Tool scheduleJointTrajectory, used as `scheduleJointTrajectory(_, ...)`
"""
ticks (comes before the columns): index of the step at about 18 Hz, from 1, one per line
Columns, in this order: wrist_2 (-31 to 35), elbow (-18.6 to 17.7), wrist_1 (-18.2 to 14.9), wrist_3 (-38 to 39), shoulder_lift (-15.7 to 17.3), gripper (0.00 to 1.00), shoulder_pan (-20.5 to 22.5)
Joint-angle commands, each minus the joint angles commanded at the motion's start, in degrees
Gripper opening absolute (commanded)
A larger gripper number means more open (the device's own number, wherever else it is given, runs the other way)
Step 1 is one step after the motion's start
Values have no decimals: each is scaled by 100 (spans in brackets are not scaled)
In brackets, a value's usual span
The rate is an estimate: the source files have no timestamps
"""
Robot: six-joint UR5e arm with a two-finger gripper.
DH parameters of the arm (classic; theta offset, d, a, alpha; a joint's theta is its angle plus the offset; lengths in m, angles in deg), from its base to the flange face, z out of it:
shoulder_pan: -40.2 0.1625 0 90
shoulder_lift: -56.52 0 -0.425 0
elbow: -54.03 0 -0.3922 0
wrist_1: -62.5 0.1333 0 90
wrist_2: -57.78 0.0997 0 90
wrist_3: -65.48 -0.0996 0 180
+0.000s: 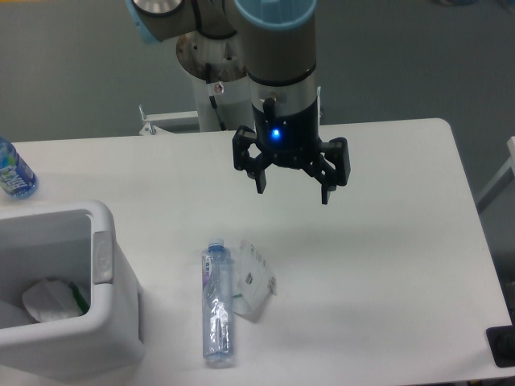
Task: Place the trash in the trash can
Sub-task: 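Lower the open gripper toward the crumpled white paper beside the bottle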
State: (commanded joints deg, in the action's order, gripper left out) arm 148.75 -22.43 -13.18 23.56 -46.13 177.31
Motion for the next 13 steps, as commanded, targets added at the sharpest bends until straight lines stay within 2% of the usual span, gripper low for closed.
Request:
scheduleJointTrajectory(2, 0, -79, 97, 0, -17, 100, 0)
scheduleJointTrajectory(3, 0, -123, 245, 34, -35, 100, 0)
scheduleJointTrajectory(6, -9, -500, 904, 79, -26, 100, -9)
scheduleJointTrajectory(10, 18, -913, 1002, 227, -35, 100, -26)
scheduleJointTrajectory(13, -26, -1204, 1300, 737, -131, 100, -70)
